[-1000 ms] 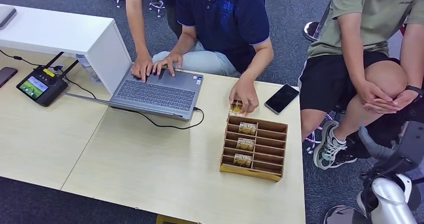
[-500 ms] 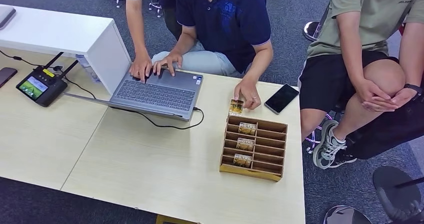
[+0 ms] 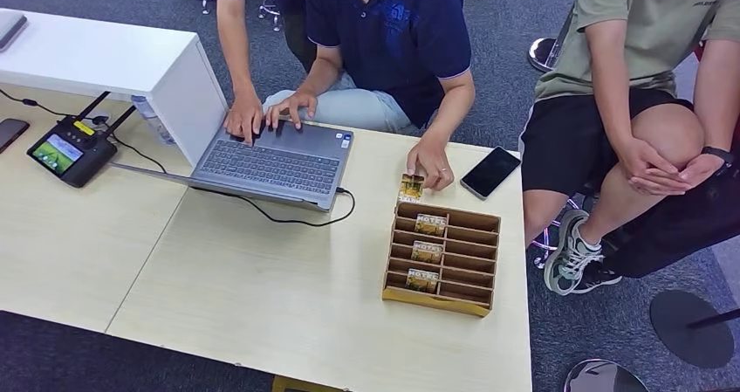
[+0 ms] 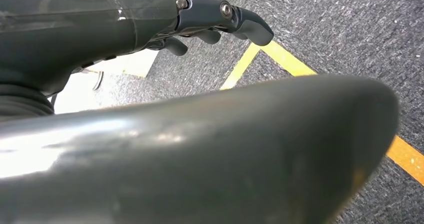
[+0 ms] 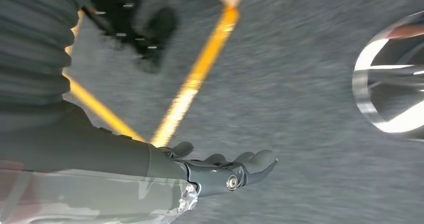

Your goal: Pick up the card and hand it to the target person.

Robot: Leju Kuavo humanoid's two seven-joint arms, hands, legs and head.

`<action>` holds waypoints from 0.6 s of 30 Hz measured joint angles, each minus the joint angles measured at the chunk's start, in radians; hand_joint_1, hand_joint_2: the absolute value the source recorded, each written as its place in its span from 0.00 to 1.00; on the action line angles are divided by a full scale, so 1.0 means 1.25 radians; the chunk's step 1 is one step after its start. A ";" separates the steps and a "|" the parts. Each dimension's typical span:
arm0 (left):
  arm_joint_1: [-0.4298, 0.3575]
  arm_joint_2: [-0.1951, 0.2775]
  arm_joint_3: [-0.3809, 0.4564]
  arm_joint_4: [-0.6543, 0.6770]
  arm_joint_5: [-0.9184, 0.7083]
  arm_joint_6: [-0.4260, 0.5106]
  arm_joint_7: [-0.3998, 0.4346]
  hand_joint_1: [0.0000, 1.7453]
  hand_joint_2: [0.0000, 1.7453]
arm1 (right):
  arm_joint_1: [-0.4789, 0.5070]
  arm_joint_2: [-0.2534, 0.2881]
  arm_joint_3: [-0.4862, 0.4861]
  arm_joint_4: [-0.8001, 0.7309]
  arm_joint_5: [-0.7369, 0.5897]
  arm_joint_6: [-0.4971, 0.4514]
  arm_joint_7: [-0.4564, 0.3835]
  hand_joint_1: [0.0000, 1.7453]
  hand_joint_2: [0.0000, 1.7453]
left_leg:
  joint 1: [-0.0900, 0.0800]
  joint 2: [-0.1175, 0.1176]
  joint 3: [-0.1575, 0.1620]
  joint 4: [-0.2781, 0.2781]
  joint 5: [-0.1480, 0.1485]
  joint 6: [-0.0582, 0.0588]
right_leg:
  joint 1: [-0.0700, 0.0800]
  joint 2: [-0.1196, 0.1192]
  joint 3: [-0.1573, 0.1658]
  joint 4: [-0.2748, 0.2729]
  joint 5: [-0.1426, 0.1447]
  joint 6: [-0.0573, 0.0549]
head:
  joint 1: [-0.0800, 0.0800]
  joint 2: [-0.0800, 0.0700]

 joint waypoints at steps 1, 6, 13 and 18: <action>0.000 0.000 0.000 0.000 0.000 0.002 0.001 0.00 0.00 | 0.001 0.009 0.000 0.008 0.000 -0.001 0.017 0.00 0.00 | 0.000 0.000 0.000 0.000 0.000 0.000 | 0.000 0.000 0.000 0.000 0.000 0.000 | 0.000 0.000; 0.000 -0.001 0.001 0.000 0.001 0.010 0.008 0.00 0.50 | 0.001 0.050 0.000 0.037 0.014 0.009 0.080 0.00 0.00 | 0.000 0.000 0.000 0.000 0.000 0.000 | 0.000 0.000 0.000 0.000 0.000 0.000 | 0.000 0.000; 0.000 -0.001 0.001 0.000 -0.001 0.018 0.033 0.00 1.00 | 0.002 0.087 0.002 0.057 0.051 0.039 0.105 0.00 0.75 | 0.000 0.000 0.000 0.000 0.000 0.000 | 0.000 0.000 0.000 0.000 0.000 0.000 | 0.000 0.000; 0.003 -0.003 0.008 0.000 -0.038 0.012 0.042 0.00 0.00 | 0.008 0.098 0.008 0.059 0.091 0.071 0.081 0.00 0.00 | 0.000 0.000 0.000 0.000 0.000 0.000 | 0.000 0.000 0.000 0.000 0.000 0.000 | 0.000 0.000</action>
